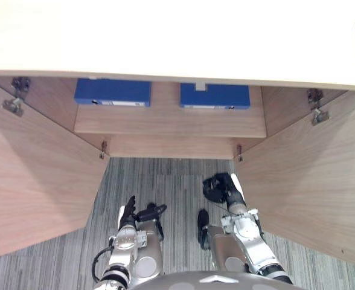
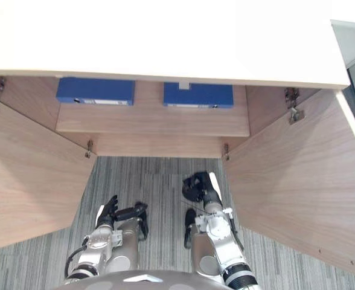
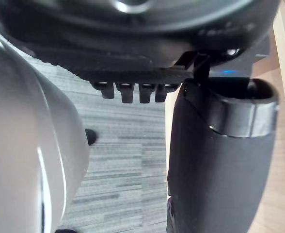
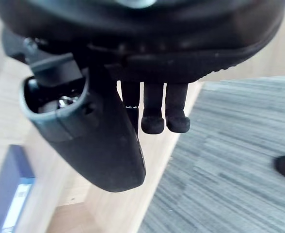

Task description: Walk over to the cabinet, pick up the folder, carry it to the office cabinet, place the folder inside the office cabinet, then close the office cabinet door

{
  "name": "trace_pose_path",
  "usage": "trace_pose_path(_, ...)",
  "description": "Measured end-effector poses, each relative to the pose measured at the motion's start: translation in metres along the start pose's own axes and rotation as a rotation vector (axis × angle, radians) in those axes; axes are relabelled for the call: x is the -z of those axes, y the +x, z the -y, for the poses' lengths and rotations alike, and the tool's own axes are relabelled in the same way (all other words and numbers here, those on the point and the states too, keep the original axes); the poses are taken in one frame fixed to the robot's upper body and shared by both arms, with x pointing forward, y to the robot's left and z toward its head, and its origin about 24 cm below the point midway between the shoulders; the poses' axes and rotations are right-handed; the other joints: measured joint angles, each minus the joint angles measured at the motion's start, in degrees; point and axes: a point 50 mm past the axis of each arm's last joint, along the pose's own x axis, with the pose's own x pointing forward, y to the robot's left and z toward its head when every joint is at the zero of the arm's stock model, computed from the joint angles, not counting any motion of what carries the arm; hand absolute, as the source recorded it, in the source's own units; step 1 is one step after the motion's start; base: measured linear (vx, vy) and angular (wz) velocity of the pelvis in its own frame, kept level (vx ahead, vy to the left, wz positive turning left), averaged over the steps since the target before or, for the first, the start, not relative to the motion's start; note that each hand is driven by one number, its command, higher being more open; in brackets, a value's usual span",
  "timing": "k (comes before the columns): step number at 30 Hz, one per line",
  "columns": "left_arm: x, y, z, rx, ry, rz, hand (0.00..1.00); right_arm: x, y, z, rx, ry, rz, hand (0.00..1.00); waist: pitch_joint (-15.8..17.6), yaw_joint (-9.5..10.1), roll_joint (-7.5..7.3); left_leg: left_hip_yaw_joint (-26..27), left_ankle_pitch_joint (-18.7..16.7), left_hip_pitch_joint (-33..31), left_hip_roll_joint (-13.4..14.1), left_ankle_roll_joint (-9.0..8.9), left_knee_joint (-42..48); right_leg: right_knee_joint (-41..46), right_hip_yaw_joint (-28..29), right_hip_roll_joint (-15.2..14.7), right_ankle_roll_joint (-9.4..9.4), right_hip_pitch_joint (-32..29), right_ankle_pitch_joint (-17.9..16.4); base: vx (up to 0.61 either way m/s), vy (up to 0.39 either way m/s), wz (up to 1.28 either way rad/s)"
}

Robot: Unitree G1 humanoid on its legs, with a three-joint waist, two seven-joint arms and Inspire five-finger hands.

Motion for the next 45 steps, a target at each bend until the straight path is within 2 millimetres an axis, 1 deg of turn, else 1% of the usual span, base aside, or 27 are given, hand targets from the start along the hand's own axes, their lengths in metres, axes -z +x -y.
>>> trace_pose_path(2, 0.010, -0.003, -0.002, -0.003, 0.010, -0.029, 1.00, 0.018, -0.001, 0.003, 0.012, -0.013, -0.082, 0.00, -0.69, -0.17, 0.36, 0.45, 0.30, 2.37, -0.50, 0.00, -1.95, -2.88, 0.22, -0.02, 0.27, 2.66, 1.04, 0.16, 0.033, -0.06)
trace_pose_path(3, 0.018, -0.005, -0.003, -0.005, 0.011, -0.054, 1.00, 0.032, -0.004, 0.006, 0.023, -0.009, -0.142, 1.00, -1.41, -0.51, 0.73, 0.56, 0.72, 4.36, -1.03, -0.04, -3.71, -4.79, 0.25, -0.05, 0.57, 4.63, 1.64, 0.16, 0.041, -0.03)
trace_pose_path(4, 0.025, -0.007, -0.005, -0.009, 0.012, -0.082, 1.00, 0.045, -0.007, 0.010, 0.039, -0.002, -0.202, 1.00, -2.56, -0.72, 0.98, 0.80, 1.40, 6.08, -1.59, -0.04, -5.88, -6.51, 0.25, -0.27, 0.75, 6.24, 2.29, 0.12, 0.030, -0.01)
trace_pose_path(5, 0.029, -0.008, -0.006, -0.011, 0.013, -0.092, 1.00, 0.050, -0.008, 0.009, 0.039, -0.002, -0.228, 1.00, -3.14, -0.76, 1.03, 0.93, 1.82, 6.93, -1.85, -0.09, -7.08, -7.31, 0.26, -0.38, 0.77, 6.89, 2.57, 0.10, 0.026, -0.03)
trace_pose_path(7, 0.036, -0.011, -0.009, -0.017, 0.014, -0.118, 1.00, 0.070, -0.016, 0.012, 0.058, 0.015, -0.324, 1.00, -4.56, -0.80, 1.36, 1.33, 3.86, 10.57, -2.80, -0.35, -11.93, -9.80, 0.21, -0.64, 0.74, 9.43, 3.51, 0.07, 0.008, -0.01)
trace_pose_path(10, 0.044, -0.013, -0.007, -0.006, 0.017, -0.153, 1.00, 0.091, -0.025, 0.014, 0.090, 0.060, -0.432, 1.00, -6.09, -0.80, 1.81, 1.38, 6.38, 13.99, -3.68, -0.34, -17.06, -11.09, 0.07, -0.75, 0.66, 11.16, 3.98, 0.00, 0.000, 0.00)
trace_pose_path(11, 0.045, -0.013, -0.007, -0.005, 0.017, -0.156, 1.00, 0.092, -0.026, 0.015, 0.094, 0.067, -0.441, 1.00, -6.18, -0.79, 1.83, 1.38, 6.61, 14.26, -3.74, -0.34, -17.49, -11.09, 0.07, -0.75, 0.65, 11.23, 3.99, -0.05, -0.006, 0.02)
trace_pose_path(13, 0.050, -0.014, -0.007, 0.000, 0.019, -0.173, 1.00, 0.102, -0.031, 0.017, 0.120, 0.095, -0.501, 1.00, -6.55, -0.80, 1.77, 1.26, 8.47, 16.44, -4.16, -0.26, -20.85, -11.26, -0.02, -0.75, 0.59, 11.79, 4.18, -0.10, -0.003, 0.01)
trace_pose_path(16, 0.055, -0.016, -0.006, 0.004, 0.021, -0.198, 1.00, 0.107, -0.034, 0.020, 0.146, 0.131, -0.529, 1.00, -6.70, -0.94, 1.65, 0.66, 9.89, 17.91, -4.79, -0.28, -23.72, -11.69, -0.05, -0.86, 0.76, 12.01, 4.45, -0.09, 0.020, 0.02)
trace_pose_path(18, 0.057, -0.017, -0.008, 0.000, 0.016, -0.214, 1.00, 0.111, -0.037, 0.020, 0.160, 0.151, -0.555, 1.00, -7.03, -0.97, 1.25, 0.54, 9.90, 17.91, -5.25, -0.29, -23.74, -12.24, 0.03, -1.23, 1.23, 12.27, 4.89, -0.09, 0.046, 0.01)
trace_pose_path(23, 0.062, -0.017, -0.011, -0.014, 0.003, -0.238, 1.00, 0.116, -0.040, 0.020, 0.172, 0.167, -0.586, 1.00, -7.77, -1.03, 1.01, 0.43, 9.61, 18.89, -6.22, 0.12, -24.00, -13.27, 0.04, -2.17, 1.47, 13.82, 5.05, -0.04, 0.053, 0.02)
trace_pose_path(24, 0.063, -0.018, -0.011, -0.016, 0.001, -0.244, 1.00, 0.117, -0.040, 0.020, 0.172, 0.169, -0.593, 1.00, -7.97, -1.08, 0.98, 0.41, 9.30, 19.15, -6.50, 0.56, -24.00, -13.40, 0.06, -2.44, 1.50, 14.14, 5.05, 0.00, 0.044, 0.01)
trace_pose_path(26, 0.064, -0.018, -0.011, -0.015, 0.001, -0.246, 1.00, 0.119, -0.041, 0.021, 0.185, 0.190, -0.608, 1.00, -8.18, -1.10, 1.05, 0.49, 9.24, 19.23, -6.84, 0.63, -23.99, -13.53, 0.23, -2.71, 1.77, 14.24, 5.15, 0.01, 0.038, -0.02)
trace_pose_path(29, 0.064, -0.018, -0.012, -0.018, 0.001, -0.248, 1.00, 0.125, -0.045, 0.023, 0.217, 0.247, -0.648, 1.00, -8.21, -1.13, 1.01, 1.16, 8.63, 20.84, -7.17, 0.66, -23.95, -14.76, 1.15, -2.90, 2.13, 16.07, 5.75, 0.05, 0.035, -0.14)
trace_pose_path(32, 0.066, -0.019, -0.014, -0.020, 0.007, -0.255, 1.00, 0.127, -0.047, 0.025, 0.236, 0.277, -0.660, 1.00, -8.57, -1.21, 1.11, 3.43, 8.01, 22.10, -7.08, 0.60, -23.71, -14.93, 3.25, -2.75, 2.12, 16.17, 5.75, 0.05, 0.020, -0.38)
trace_pose_path(35, 0.067, -0.019, -0.013, -0.017, 0.014, -0.262, 1.00, 0.133, -0.052, 0.030, 0.303, 0.383, -0.684, 1.00, -8.69, -1.51, 1.16, 5.73, 7.28, 23.25, -6.96, 0.59, -23.69, -15.10, 5.60, -2.50, 2.12, 16.15, 5.81, 0.03, 0.015, -0.43)
trace_pose_path(38, 0.068, -0.019, -0.014, -0.021, 0.017, -0.263, 1.00, 0.139, -0.059, 0.036, 0.364, 0.445, -0.708, 1.00, -8.79, -2.28, 0.98, 8.60, 6.22, 24.59, -6.83, 0.21, -23.68, -15.34, 8.39, -2.22, 2.17, 15.99, 5.98, 0.02, 0.020, -0.48)
trace_pose_path(39, 0.068, -0.019, -0.015, -0.021, 0.028, -0.264, 1.00, 0.142, -0.062, 0.038, 0.387, 0.467, -0.712, 1.00, -8.86, -2.79, 0.87, 9.91, 5.43, 24.94, -6.76, -0.35, -23.67, -15.53, 9.75, -2.05, 2.20, 15.77, 6.16, 0.01, 0.023, -0.59)
trace_pose_path(40, 0.068, -0.019, -0.016, -0.021, 0.031, -0.264, 1.00, 0.142, -0.064, 0.040, 0.407, 0.497, -0.710, 1.00, -8.88, -2.91, 0.85, 10.65, 5.14, 25.12, -6.72, -0.48, -23.67, -15.61, 10.56, -1.93, 2.18, 15.58, 6.26, 0.01, 0.020, -0.66)
trace_pose_path(43, 0.069, -0.019, -0.017, -0.024, 0.041, -0.265, 1.00, 0.141, -0.069, 0.052, 0.513, 0.581, -0.667, 1.00, -9.13, -4.06, 0.74, 14.82, 3.80, 25.66, -6.67, -0.96, -23.66, -15.71, 14.80, -1.38, 2.37, 13.78, 6.80, 0.01, 0.010, -0.80)
trace_pose_path(44, 0.069, -0.019, -0.017, -0.025, 0.045, -0.264, 1.00, 0.139, -0.071, 0.061, 0.579, 0.631, -0.632, 1.00, -9.19, -4.59, 0.71, 17.28, 3.15, 26.18, -6.60, -1.11, -23.63, -15.66, 17.24, -0.97, 2.31, 13.00, 7.13, 0.02, 0.004, -0.86)
trace_pose_path(45, 0.068, -0.019, -0.017, -0.026, 0.045, -0.264, 1.00, 0.138, -0.074, 0.066, 0.624, 0.662, -0.609, 1.00, -9.23, -4.98, 0.66, 18.58, 2.58, 26.39, -6.46, -1.20, -23.18, -15.69, 18.42, -0.77, 2.27, 12.79, 7.38, 0.02, -0.001, -0.93)
